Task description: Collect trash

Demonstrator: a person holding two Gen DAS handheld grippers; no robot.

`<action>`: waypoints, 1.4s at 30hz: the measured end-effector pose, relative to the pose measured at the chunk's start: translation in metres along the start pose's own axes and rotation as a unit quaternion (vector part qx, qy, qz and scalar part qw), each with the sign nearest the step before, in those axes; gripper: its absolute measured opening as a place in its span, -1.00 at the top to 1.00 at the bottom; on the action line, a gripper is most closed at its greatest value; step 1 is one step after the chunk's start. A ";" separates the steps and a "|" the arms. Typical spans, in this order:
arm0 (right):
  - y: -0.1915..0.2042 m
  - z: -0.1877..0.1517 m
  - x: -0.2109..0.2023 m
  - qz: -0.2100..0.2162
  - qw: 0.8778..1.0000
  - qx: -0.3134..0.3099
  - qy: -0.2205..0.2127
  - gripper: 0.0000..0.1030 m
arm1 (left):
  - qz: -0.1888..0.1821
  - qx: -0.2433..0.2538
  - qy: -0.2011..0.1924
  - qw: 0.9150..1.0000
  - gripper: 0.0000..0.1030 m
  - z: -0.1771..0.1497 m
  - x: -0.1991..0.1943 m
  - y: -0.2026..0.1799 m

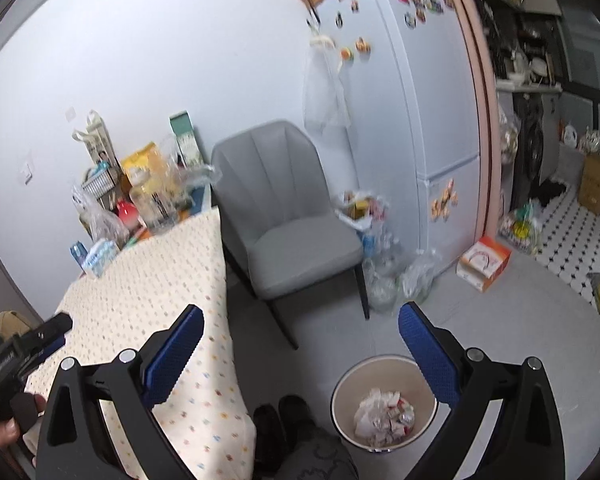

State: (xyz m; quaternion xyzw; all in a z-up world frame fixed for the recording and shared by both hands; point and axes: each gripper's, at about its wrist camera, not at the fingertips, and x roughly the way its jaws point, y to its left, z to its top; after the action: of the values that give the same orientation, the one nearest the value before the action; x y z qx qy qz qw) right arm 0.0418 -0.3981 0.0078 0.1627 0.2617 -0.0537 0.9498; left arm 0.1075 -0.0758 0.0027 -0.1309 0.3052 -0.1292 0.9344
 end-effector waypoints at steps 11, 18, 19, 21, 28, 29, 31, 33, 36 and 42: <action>0.050 0.001 -0.036 0.028 0.999 -0.037 -0.013 -0.86 | 0.061 0.017 -0.073 0.995 -0.89 0.000 -0.081 0.025; 0.077 0.003 -0.060 0.071 0.994 -0.085 0.008 -0.86 | 0.062 0.028 -0.097 0.993 -0.89 -0.002 -0.130 0.035; 0.083 0.003 -0.066 0.073 0.993 -0.097 0.008 -0.86 | 0.064 0.029 -0.097 0.993 -0.89 -0.002 -0.136 0.037; 0.089 0.001 -0.075 0.072 0.991 -0.109 0.006 -0.86 | 0.064 0.031 -0.098 0.993 -0.89 -0.002 -0.146 0.038; 0.096 -0.001 -0.097 0.089 0.990 -0.108 0.010 -0.85 | 0.076 0.048 -0.108 0.990 -0.89 -0.002 -0.176 0.038; 0.097 -0.001 -0.099 0.089 0.990 -0.109 0.013 -0.85 | 0.075 0.049 -0.107 0.990 -0.89 -0.001 -0.179 0.038; 0.097 0.000 -0.101 0.091 0.990 -0.110 0.016 -0.85 | 0.075 0.048 -0.108 0.990 -0.89 -0.002 -0.183 0.038; 0.098 -0.001 -0.104 0.090 0.989 -0.113 0.015 -0.85 | 0.074 0.045 -0.110 0.990 -0.89 -0.001 -0.186 0.038; 0.098 -0.002 -0.108 0.093 0.988 -0.119 0.013 -0.85 | 0.071 0.043 -0.112 0.990 -0.89 0.000 -0.187 0.038; 0.100 -0.005 -0.109 0.101 0.987 -0.126 0.011 -0.85 | 0.077 0.038 -0.110 0.990 -0.89 -0.002 -0.186 0.037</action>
State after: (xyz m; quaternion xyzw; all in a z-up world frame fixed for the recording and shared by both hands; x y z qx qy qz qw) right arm -0.0350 -0.3009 0.0879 0.0675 0.2590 0.0780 0.9604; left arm -0.0324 0.0182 0.0887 -0.0846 0.2045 -0.0532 0.9737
